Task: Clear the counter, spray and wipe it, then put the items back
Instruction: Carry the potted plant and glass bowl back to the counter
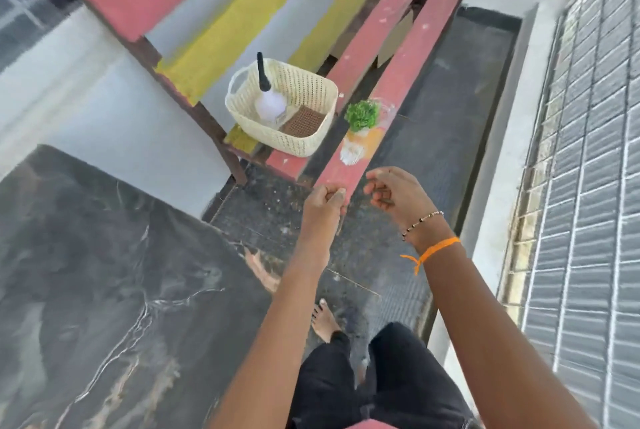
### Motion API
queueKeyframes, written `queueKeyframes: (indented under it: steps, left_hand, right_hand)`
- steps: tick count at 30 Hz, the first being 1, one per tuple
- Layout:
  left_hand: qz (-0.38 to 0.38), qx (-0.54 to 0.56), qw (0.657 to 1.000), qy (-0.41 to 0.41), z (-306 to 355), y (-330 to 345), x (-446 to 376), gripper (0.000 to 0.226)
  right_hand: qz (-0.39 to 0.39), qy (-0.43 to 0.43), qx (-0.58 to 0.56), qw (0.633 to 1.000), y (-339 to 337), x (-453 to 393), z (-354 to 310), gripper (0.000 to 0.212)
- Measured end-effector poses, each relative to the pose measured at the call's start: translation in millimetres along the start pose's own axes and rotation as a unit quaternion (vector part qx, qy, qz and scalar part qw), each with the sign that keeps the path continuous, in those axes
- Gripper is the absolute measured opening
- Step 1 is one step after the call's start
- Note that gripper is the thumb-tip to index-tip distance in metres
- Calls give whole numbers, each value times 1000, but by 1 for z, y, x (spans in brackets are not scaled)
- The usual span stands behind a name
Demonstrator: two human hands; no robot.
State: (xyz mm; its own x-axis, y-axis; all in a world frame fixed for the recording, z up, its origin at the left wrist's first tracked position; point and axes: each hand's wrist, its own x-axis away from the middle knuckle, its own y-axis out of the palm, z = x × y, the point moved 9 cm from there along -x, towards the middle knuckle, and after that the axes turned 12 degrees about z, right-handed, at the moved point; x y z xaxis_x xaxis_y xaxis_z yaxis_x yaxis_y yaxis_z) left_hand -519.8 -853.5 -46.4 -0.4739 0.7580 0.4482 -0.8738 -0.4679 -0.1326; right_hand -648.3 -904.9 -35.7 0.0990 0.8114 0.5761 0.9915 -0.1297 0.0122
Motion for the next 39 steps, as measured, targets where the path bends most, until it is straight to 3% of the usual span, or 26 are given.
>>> queueKeyframes:
  steps: [5, 11, 14, 17, 21, 27, 31, 37, 39]
  left_hand:
    - [-42, -71, 995, -65, -6, 56, -61, 16]
    - [6, -74, 985, -153, -16, 113, -138, 12]
    - [69, -54, 971, -223, -26, 140, -183, 32]
    - [115, -107, 956, -247, -44, 161, -234, 55]
    - [149, -227, 939, -211, -71, 170, -276, 71]
    - [246, -119, 944, -185, -96, 203, -328, 68]
    - [307, -102, 931, -167, -99, 204, -334, 58]
    - [284, -160, 940, -105, -94, 197, -339, 39]
    - [263, -180, 940, -127, -99, 197, -341, 54]
  right_hand:
    - [6, 29, 26, 999, -14, -87, -16, 27]
    - [1, 115, 70, 991, -12, -203, -21, 27]
    - [-16, 146, 100, 984, -13, -264, -28, 27]
    - [-22, 150, 137, 979, -17, -339, -30, 29]
    - [31, 131, 158, 978, -27, -421, -25, 32]
    - [65, 25, 283, 957, -28, -501, -2, 12]
    - [70, -50, 346, 934, -22, -517, 1, 33]
    - [51, -91, 400, 910, -14, -527, 1, 29]
    - [46, -82, 406, 909, -14, -524, -1, 28]
